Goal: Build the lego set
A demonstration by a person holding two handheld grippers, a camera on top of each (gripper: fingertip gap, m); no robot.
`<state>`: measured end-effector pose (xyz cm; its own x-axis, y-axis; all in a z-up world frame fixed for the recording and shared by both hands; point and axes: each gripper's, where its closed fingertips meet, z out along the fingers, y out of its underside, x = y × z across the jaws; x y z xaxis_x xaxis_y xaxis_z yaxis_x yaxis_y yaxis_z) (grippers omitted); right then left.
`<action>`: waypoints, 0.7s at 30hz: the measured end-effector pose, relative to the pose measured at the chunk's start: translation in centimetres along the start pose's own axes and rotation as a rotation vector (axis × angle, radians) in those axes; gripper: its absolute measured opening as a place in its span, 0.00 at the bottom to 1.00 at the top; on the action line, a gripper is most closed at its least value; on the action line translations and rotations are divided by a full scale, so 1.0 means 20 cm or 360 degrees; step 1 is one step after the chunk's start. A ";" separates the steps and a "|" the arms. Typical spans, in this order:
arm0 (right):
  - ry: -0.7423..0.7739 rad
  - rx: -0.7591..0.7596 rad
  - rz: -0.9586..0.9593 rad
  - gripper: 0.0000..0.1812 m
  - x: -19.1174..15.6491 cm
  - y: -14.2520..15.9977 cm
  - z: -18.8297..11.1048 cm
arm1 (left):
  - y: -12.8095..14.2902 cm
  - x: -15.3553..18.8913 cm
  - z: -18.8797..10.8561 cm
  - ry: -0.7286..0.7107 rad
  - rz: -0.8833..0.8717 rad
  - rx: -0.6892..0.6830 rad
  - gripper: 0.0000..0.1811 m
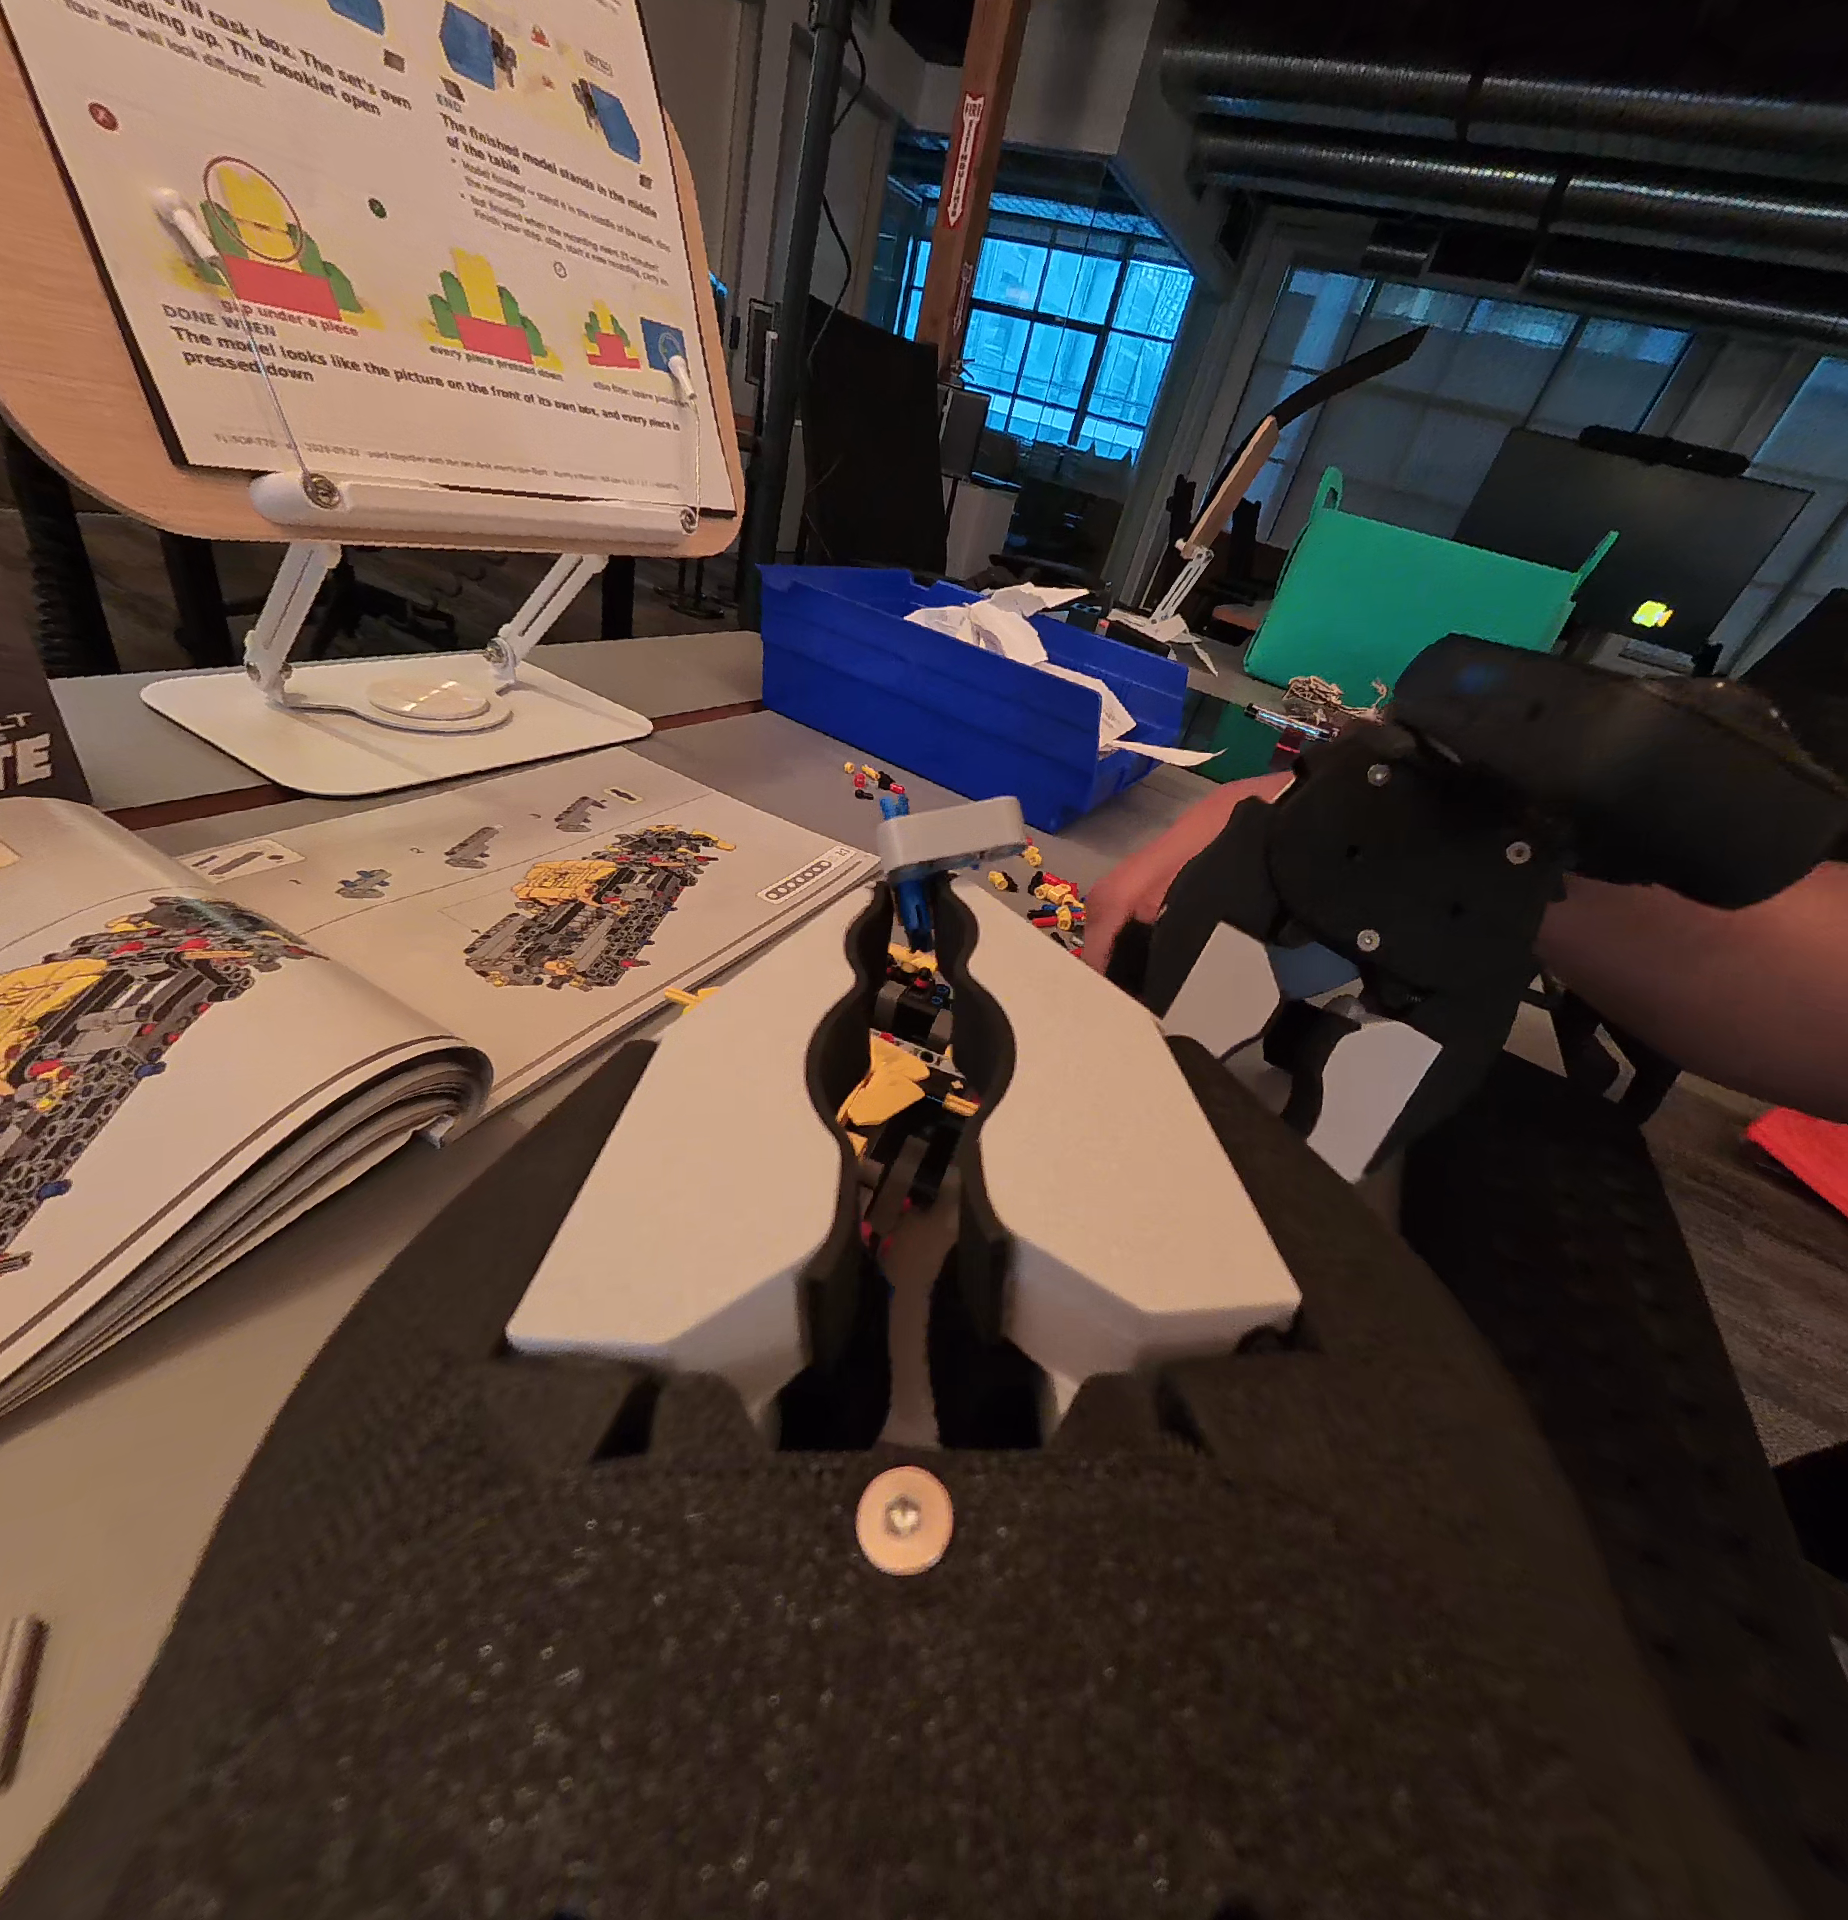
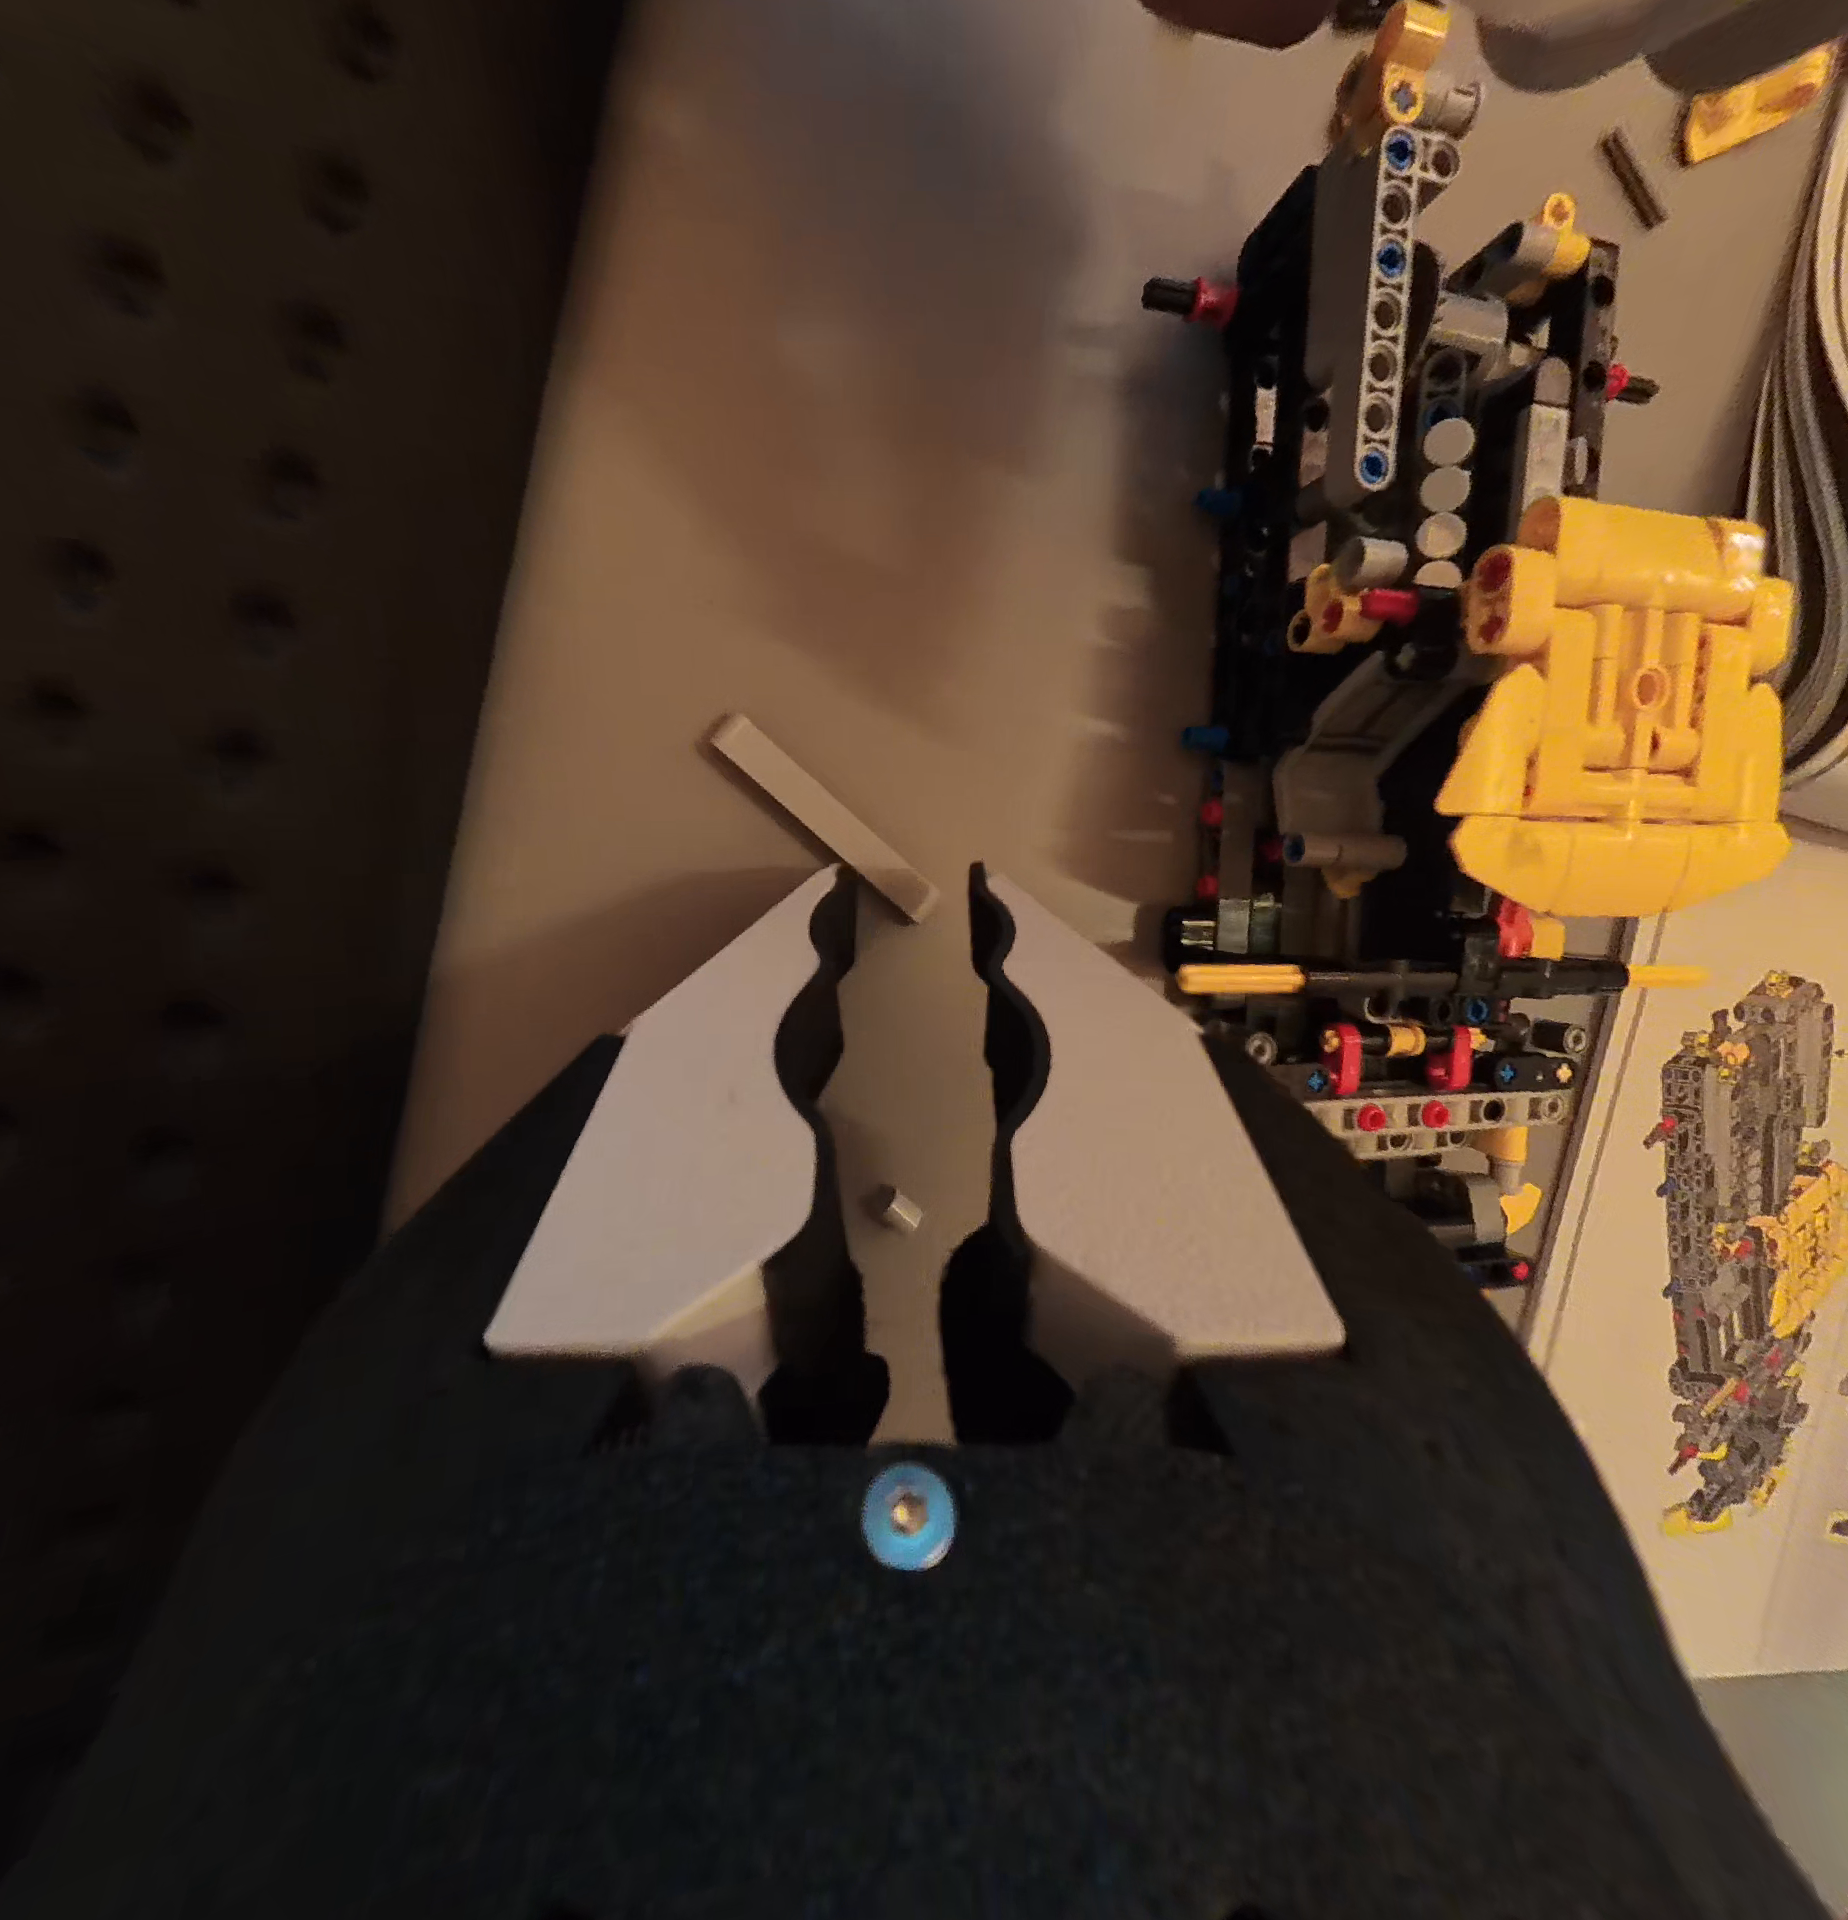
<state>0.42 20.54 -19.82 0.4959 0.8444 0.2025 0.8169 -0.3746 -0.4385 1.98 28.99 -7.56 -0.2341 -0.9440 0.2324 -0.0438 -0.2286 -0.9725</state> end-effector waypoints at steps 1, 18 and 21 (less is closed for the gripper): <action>-0.0036 0.0009 -0.0016 0.12 -0.01 -0.01 0.01 | 0.00 0.00 0.00 0.0007 0.0002 0.0001 0.04; 0.1127 0.0742 0.0168 0.04 0.36 -0.47 -0.72 | -0.26 0.21 -0.13 0.0341 0.0049 0.0526 0.04; 0.1564 0.0659 0.0059 0.04 0.40 -0.52 -0.85 | -0.25 0.25 -0.13 0.0347 0.0160 0.0513 0.04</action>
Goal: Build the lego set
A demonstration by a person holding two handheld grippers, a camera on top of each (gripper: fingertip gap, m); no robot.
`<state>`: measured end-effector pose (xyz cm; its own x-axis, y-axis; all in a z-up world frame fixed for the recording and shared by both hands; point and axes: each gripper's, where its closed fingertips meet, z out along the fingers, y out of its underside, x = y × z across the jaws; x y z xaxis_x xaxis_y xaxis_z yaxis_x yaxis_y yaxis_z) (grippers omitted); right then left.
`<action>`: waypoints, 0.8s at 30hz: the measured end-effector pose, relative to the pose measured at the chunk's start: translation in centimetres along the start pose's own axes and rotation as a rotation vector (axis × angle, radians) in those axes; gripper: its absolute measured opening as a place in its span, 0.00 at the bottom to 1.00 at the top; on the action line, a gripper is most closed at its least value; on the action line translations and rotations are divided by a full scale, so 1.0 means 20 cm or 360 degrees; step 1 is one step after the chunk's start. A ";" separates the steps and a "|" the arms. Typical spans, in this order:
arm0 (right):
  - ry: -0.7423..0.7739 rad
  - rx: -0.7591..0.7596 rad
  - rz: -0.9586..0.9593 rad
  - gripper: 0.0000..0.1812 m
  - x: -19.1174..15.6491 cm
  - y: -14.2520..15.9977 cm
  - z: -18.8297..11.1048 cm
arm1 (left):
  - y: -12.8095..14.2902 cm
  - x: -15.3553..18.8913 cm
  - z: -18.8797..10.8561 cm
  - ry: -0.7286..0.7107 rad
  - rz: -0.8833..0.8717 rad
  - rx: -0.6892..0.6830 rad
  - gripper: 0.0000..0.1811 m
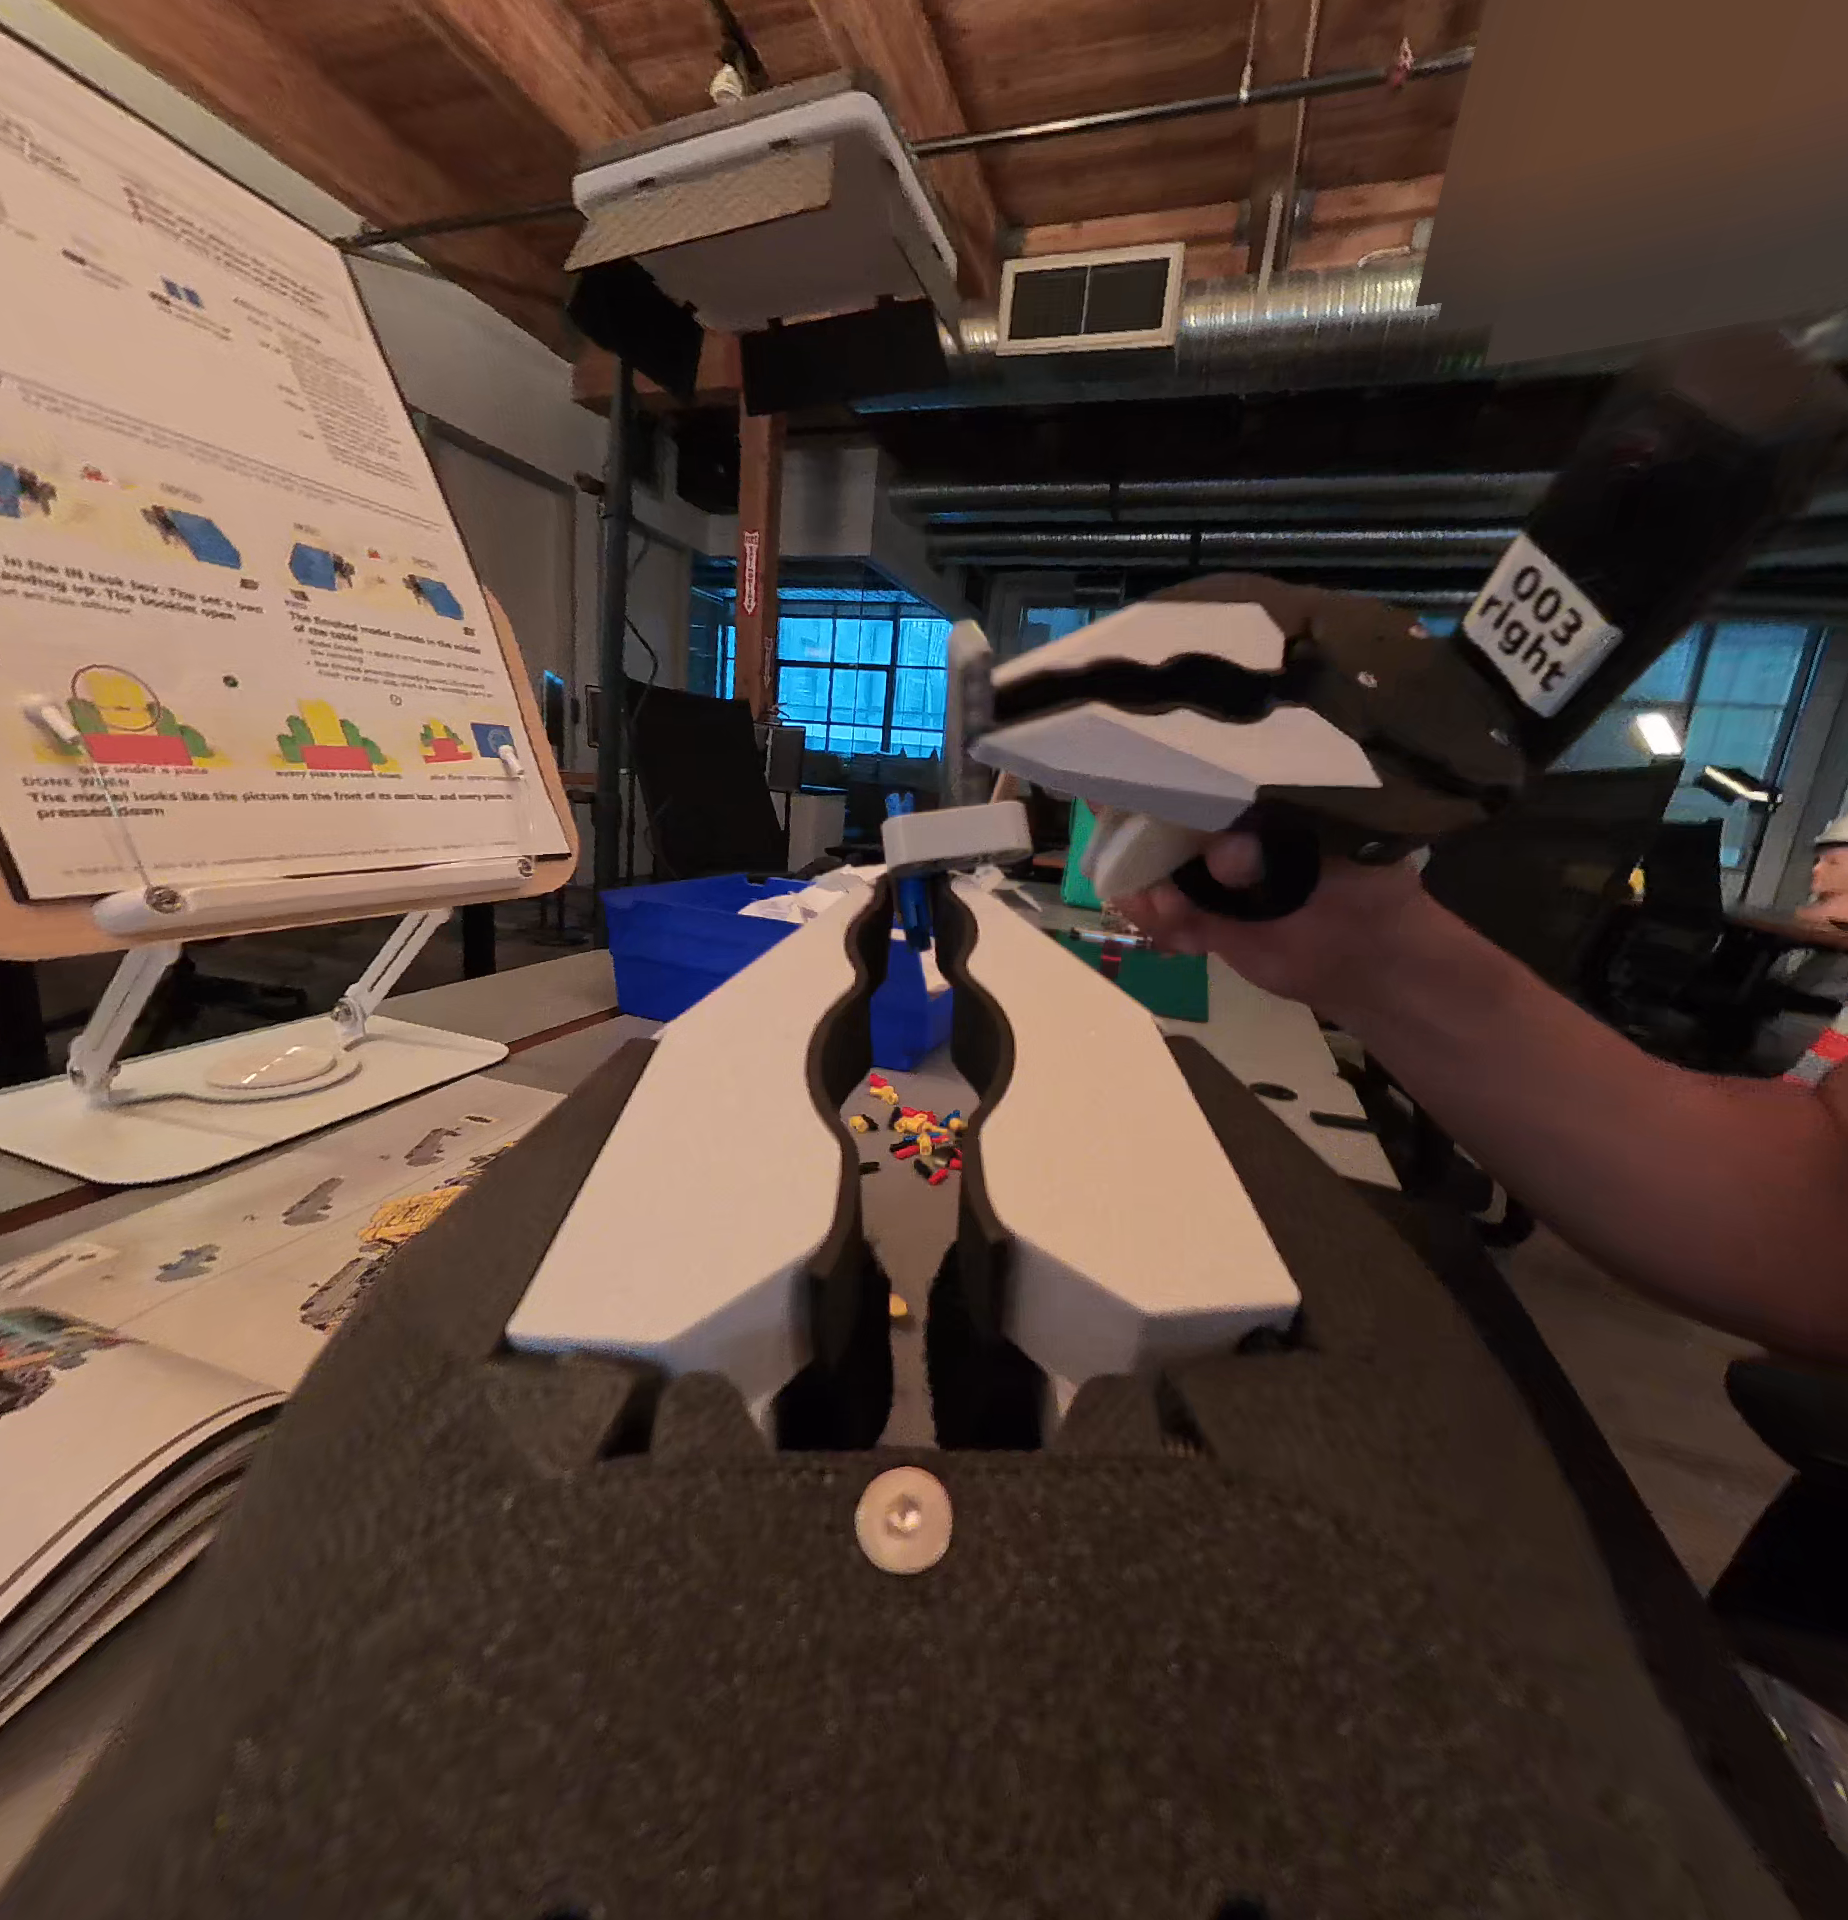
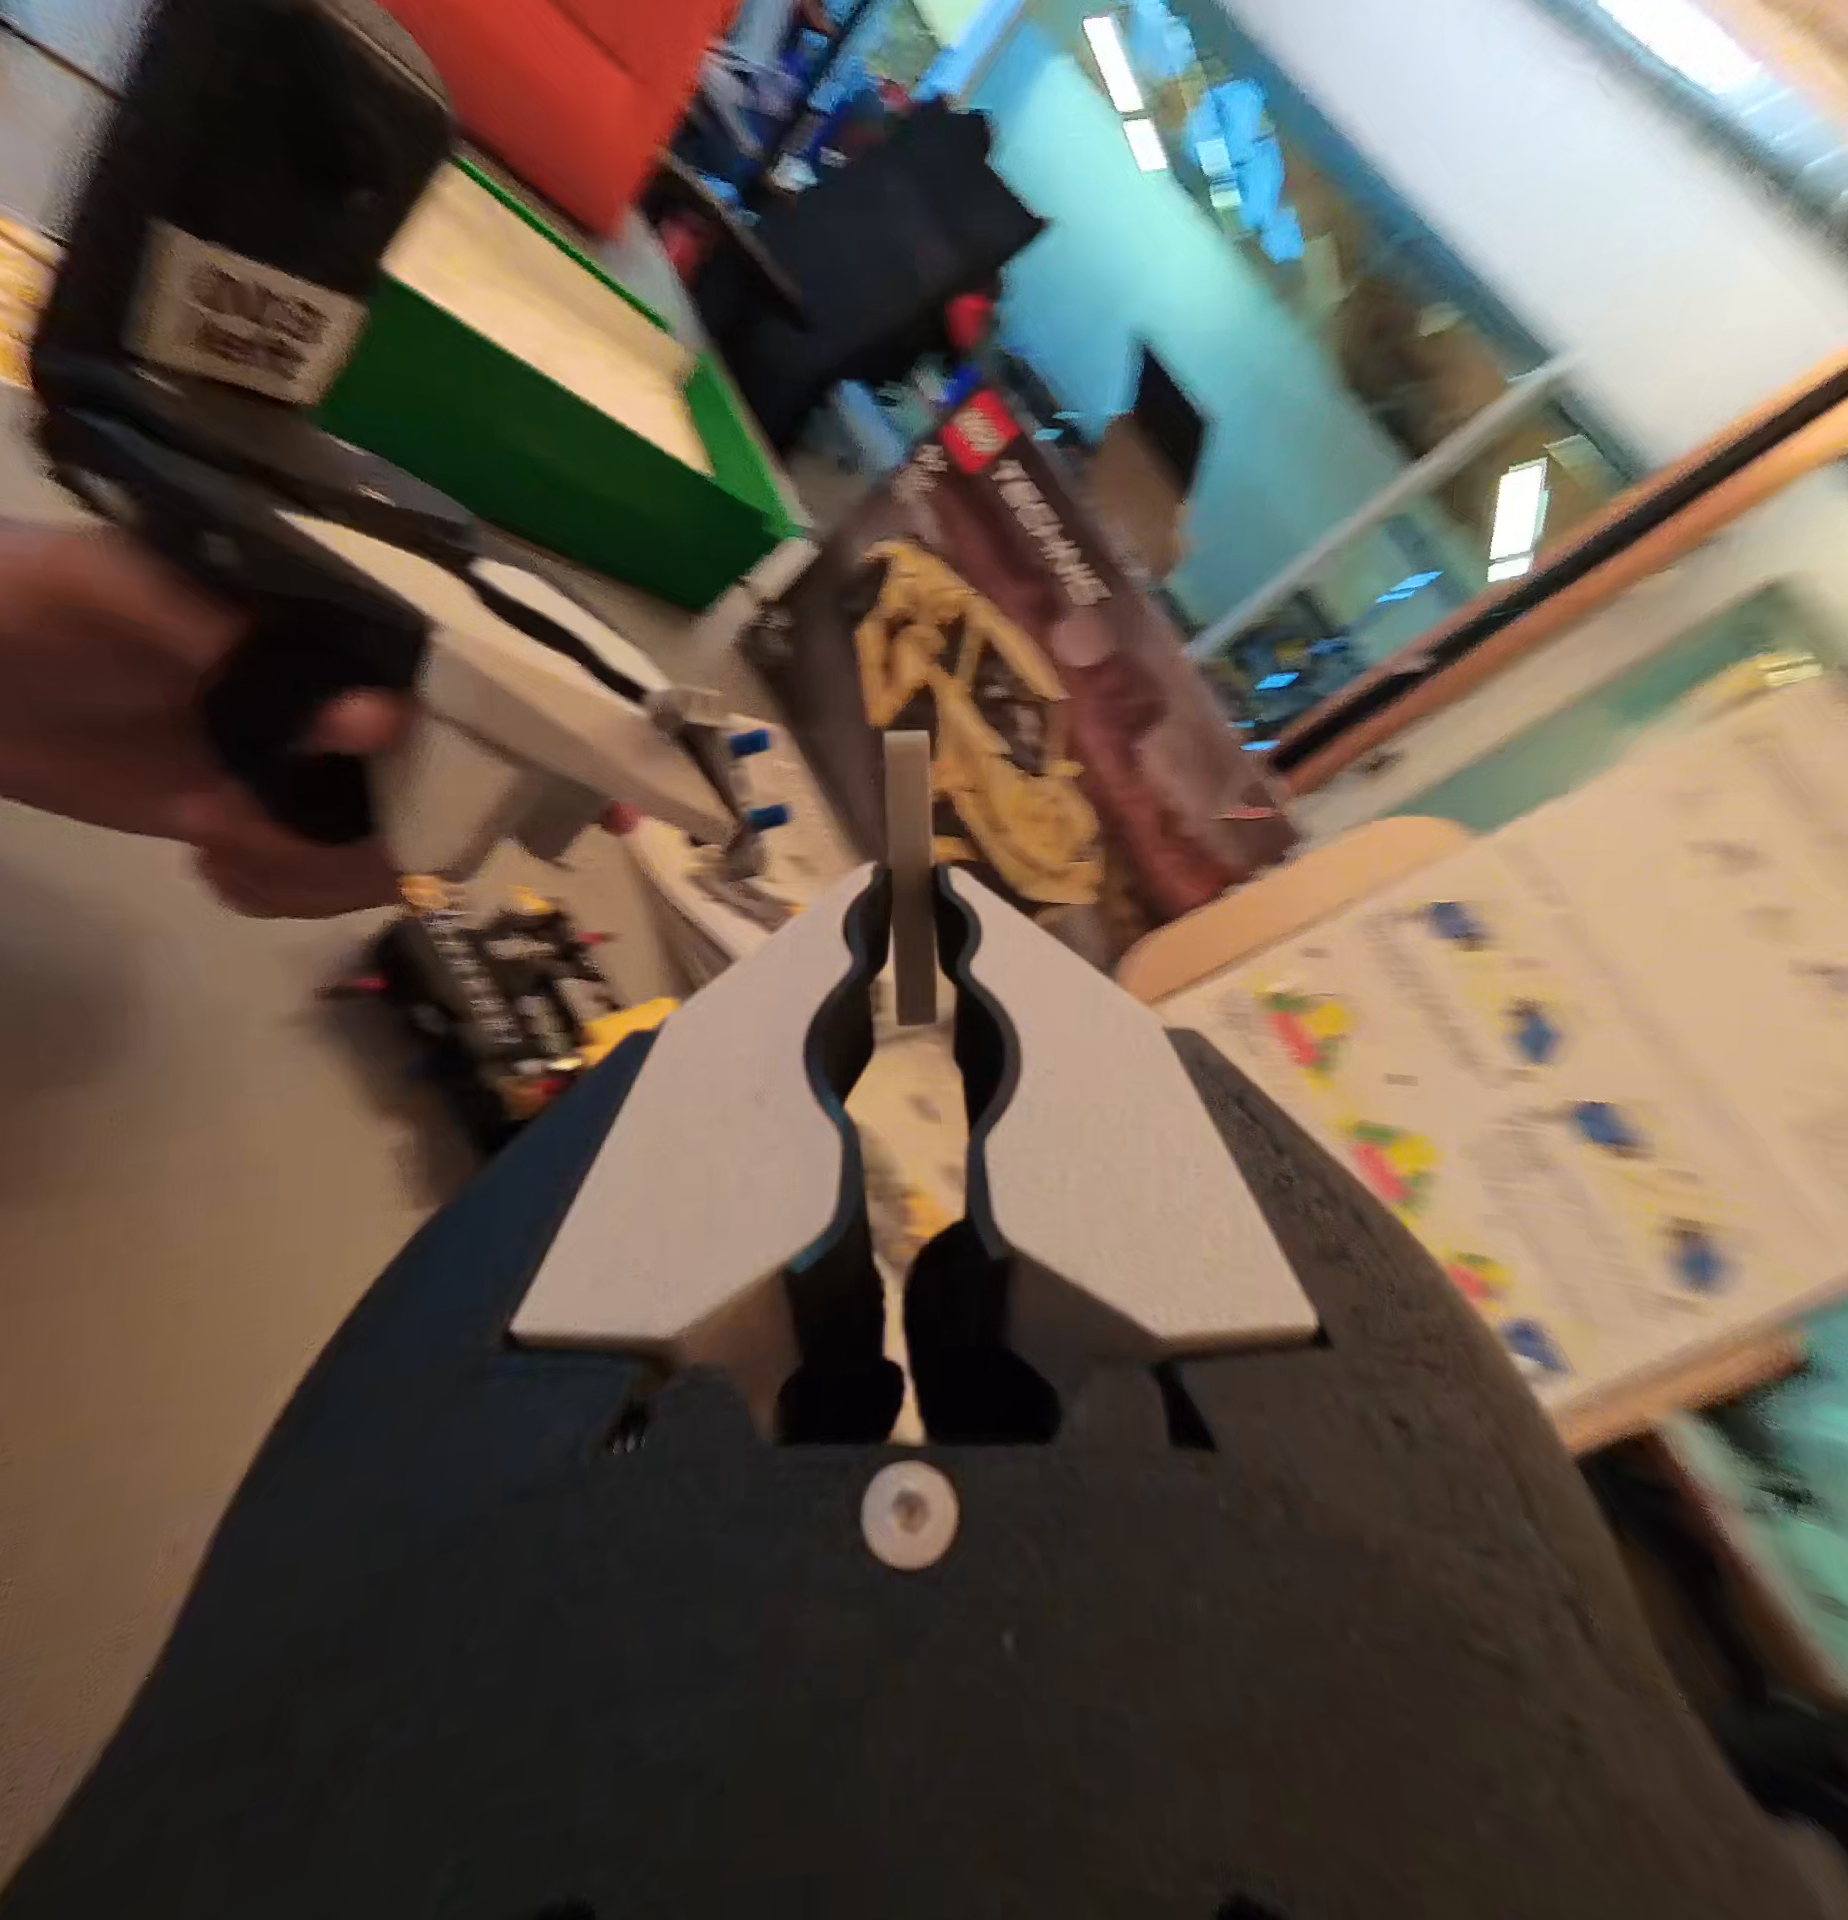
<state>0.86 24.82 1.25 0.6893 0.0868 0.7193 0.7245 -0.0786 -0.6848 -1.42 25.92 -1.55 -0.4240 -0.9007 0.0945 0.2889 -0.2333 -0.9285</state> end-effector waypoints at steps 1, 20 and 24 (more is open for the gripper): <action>0.0104 -0.0008 -0.0113 0.04 0.01 -0.01 0.00 | 0.01 0.02 0.00 0.0018 0.0020 -0.0010 0.04; 0.0055 -0.0143 -0.0464 0.04 -0.12 0.04 0.05 | 0.05 0.03 0.01 0.0037 0.0046 -0.0115 0.04; 0.0001 -0.0199 -0.0438 0.04 -0.14 0.06 0.05 | 0.07 0.05 0.02 0.0037 0.0097 -0.0156 0.04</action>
<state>-0.17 25.55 -1.67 0.4668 0.1212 0.8760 0.8788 -0.1741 -0.4442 -1.05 24.61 -2.71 -0.4281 -0.9032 0.0298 0.2299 -0.1408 -0.9630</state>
